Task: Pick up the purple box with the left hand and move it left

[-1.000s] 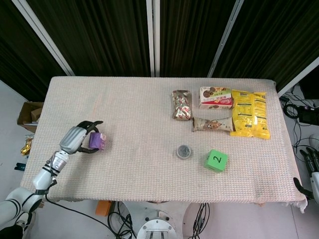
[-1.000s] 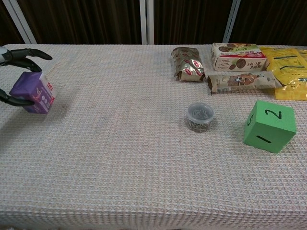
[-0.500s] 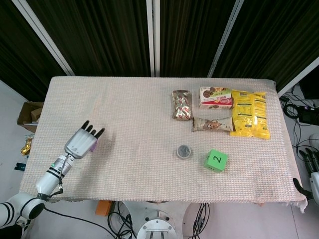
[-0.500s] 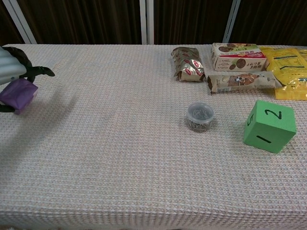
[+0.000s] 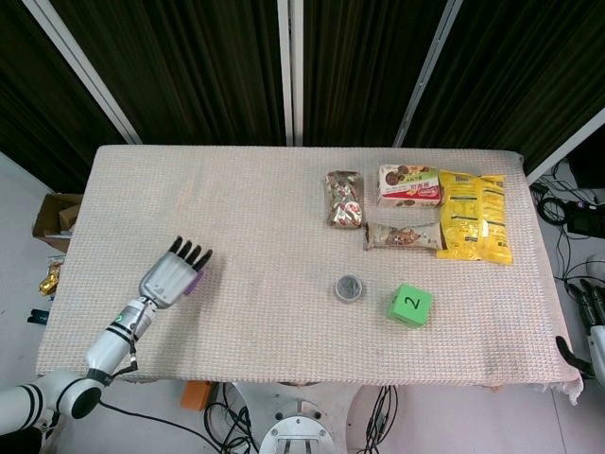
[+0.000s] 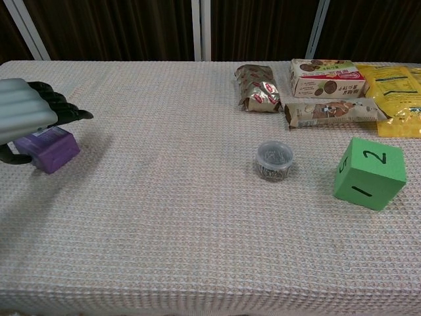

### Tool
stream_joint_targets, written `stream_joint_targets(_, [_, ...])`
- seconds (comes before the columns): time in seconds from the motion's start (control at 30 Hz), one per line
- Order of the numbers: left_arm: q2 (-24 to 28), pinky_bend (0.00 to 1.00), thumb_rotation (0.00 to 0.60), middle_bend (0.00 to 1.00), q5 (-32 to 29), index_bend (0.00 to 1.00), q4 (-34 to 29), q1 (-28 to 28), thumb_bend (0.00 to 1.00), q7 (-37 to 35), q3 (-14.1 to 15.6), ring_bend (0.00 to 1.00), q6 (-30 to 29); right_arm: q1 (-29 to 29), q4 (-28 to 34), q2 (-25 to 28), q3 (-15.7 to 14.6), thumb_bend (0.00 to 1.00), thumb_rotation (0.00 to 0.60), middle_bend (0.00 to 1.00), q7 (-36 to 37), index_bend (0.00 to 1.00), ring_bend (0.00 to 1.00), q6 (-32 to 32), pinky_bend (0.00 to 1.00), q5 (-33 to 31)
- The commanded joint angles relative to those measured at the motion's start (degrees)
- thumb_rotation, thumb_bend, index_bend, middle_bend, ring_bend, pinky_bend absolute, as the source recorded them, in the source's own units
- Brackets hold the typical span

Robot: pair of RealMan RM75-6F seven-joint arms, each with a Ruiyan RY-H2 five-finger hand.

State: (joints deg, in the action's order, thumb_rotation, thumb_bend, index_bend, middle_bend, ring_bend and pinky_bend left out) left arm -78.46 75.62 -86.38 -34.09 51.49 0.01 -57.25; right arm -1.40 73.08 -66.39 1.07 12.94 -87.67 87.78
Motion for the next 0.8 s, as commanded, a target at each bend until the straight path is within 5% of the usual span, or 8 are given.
stream_joint_targets(0.03, [1.74,0.16,0.600,0.10,-0.08,0.00,-2.96,1.09,0.07,-1.69,-0.58,0.09,-2.62,-0.22,-0.13,-0.04,0.16,0.24,0.600,0.00,0.35,0.00,0.00,-0.55,0.00,0.07])
stream_joint_targets(0.17, [5.83,0.16,0.600,0.09,3.79,0.00,-7.63,4.93,0.02,-14.83,-1.56,0.09,-10.32,-0.32,0.04,0.18,0.09,0.24,0.600,0.00,0.57,0.00,0.00,-0.99,0.00,0.43])
stream_joint_targets(0.33, [11.42,0.17,0.559,0.08,10.21,0.01,-6.15,13.57,0.02,-42.13,0.03,0.09,-23.18,-0.36,-0.66,-0.30,-0.22,0.24,0.600,0.00,0.64,0.00,0.00,-1.30,0.00,1.10])
stream_joint_targets(0.43, [11.38,0.17,0.458,0.06,12.82,0.02,0.21,19.07,0.02,-46.50,1.87,0.08,-31.06,-0.51,-1.78,-1.14,-0.44,0.24,0.600,0.00,0.48,0.00,0.00,-1.44,0.00,1.30])
stream_joint_targets(0.63, [8.02,0.16,0.451,0.06,13.22,0.02,8.98,29.45,0.02,-51.89,5.08,0.07,-41.27,-0.91,-3.85,-3.14,-0.59,0.24,0.600,0.00,-1.01,0.00,0.00,-1.03,0.00,0.59])
stream_joint_targets(0.8, [7.03,0.16,0.452,0.06,14.49,0.03,13.26,32.33,0.03,-57.41,6.33,0.07,-42.37,-0.52,-4.14,-3.82,-0.84,0.24,0.600,0.00,-1.47,0.00,0.00,-0.31,0.00,0.94])
